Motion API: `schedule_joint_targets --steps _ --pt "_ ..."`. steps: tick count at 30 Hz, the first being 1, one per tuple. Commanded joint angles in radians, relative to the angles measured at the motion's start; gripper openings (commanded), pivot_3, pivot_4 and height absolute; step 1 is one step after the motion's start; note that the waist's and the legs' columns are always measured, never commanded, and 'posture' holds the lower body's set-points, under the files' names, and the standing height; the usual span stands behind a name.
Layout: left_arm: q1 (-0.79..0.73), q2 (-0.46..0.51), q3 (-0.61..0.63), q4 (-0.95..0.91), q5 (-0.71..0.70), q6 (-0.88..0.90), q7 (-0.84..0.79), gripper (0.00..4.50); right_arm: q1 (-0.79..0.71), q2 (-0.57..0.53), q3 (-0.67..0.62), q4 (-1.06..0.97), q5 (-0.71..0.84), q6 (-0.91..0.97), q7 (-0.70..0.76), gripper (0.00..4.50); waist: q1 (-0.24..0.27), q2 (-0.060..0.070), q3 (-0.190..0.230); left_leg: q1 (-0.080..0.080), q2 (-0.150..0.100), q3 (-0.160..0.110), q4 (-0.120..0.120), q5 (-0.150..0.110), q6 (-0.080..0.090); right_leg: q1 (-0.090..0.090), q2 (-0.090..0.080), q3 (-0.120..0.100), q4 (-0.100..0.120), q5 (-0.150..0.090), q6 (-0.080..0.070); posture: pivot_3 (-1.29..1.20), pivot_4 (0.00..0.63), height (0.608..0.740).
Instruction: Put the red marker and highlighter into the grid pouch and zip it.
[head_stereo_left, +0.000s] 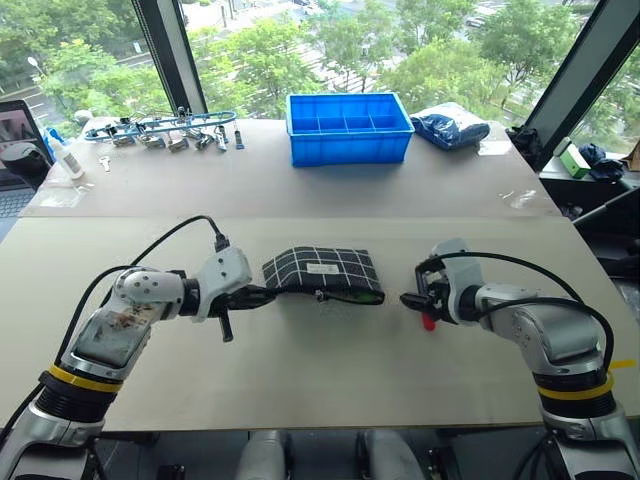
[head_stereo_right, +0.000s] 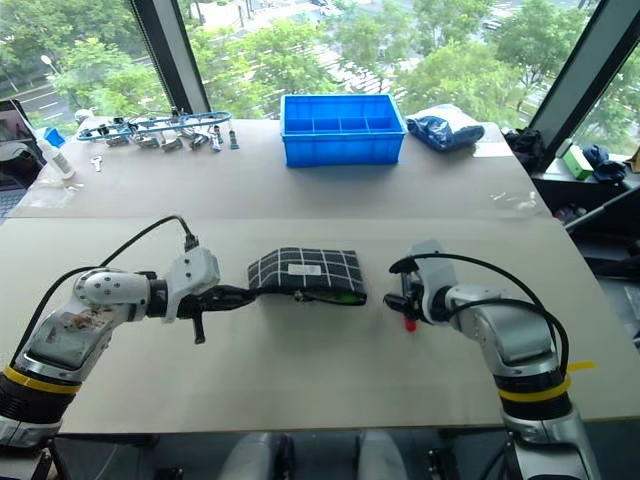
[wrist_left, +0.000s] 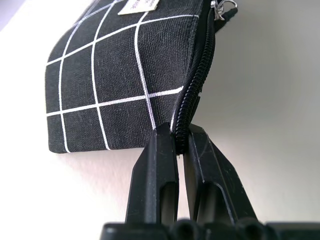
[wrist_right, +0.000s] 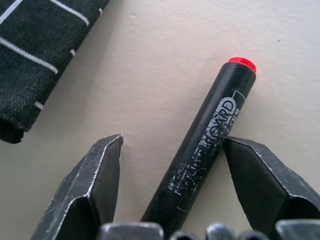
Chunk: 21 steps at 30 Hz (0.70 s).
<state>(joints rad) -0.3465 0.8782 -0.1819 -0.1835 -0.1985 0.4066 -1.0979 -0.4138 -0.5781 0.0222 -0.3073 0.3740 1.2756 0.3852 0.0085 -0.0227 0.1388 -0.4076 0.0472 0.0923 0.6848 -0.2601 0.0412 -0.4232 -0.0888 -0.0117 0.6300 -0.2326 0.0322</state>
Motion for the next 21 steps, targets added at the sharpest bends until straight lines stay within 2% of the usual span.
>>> schedule_joint_targets --steps 1,5,7,9,13,16,21 --pt "-0.019 0.022 -0.003 -0.015 0.017 -0.025 -0.034 0.0 0.014 -0.018 0.005 -0.037 0.007 -0.011 0.023 1.81 0.0 0.0 0.0 0.0 0.0 0.0 0.0 0.0 0.0 0.0 0.0 0.0 0.0 0.0 0.0 0.0 0.15 0.74" --pt "-0.052 0.017 -0.001 -0.017 0.017 -0.006 -0.042 0.0 -0.002 -0.029 0.017 -0.048 0.007 -0.037 0.041 0.51 0.0 0.0 0.0 0.0 0.0 0.0 0.0 0.0 0.0 0.0 0.0 0.0 0.0 0.0 0.0 0.0 0.15 0.74" --pt "-0.061 0.025 -0.004 -0.024 0.017 0.004 -0.055 0.0 -0.019 -0.044 0.035 -0.044 -0.017 -0.073 0.045 0.46 0.0 0.0 0.0 0.0 0.0 0.0 0.0 0.0 0.0 0.0 0.0 0.0 0.0 0.0 0.0 0.0 0.15 0.74" --pt "-0.063 0.04 -0.007 -0.035 0.014 0.016 -0.075 0.0 -0.039 -0.08 0.057 -0.061 -0.065 -0.209 0.065 0.46 -0.001 0.0 0.0 0.0 0.0 0.001 0.0 0.0 0.0 -0.001 0.0 0.0 0.0 0.0 0.0 0.0 0.15 0.74" --pt "-0.083 0.039 0.003 -0.047 -0.002 0.072 -0.082 0.0 -0.048 -0.179 0.055 -0.151 -0.067 -0.428 0.213 0.46 -0.001 0.0 0.0 -0.002 0.0 0.0 0.0 0.0 0.0 -0.002 0.0 0.001 0.0 0.0 0.001 0.0 0.15 0.74" --pt "-0.105 0.027 -0.004 -0.036 0.005 0.098 -0.073 0.0 0.0 -0.345 0.033 -0.271 -0.062 -0.596 0.413 0.46 0.005 0.001 0.001 -0.002 0.0 0.0 0.0 0.0 0.0 -0.002 0.0 0.0 0.0 0.0 0.001 0.0 0.15 0.74" --pt "-0.109 0.011 -0.019 -0.041 0.009 0.118 -0.062 0.0 0.147 -0.536 0.039 -0.483 0.042 -0.569 0.611 0.46 0.006 -0.001 0.001 -0.003 -0.001 -0.002 0.0 0.0 0.001 0.0 0.0 0.0 -0.002 -0.001 0.002 0.0 0.15 0.74"
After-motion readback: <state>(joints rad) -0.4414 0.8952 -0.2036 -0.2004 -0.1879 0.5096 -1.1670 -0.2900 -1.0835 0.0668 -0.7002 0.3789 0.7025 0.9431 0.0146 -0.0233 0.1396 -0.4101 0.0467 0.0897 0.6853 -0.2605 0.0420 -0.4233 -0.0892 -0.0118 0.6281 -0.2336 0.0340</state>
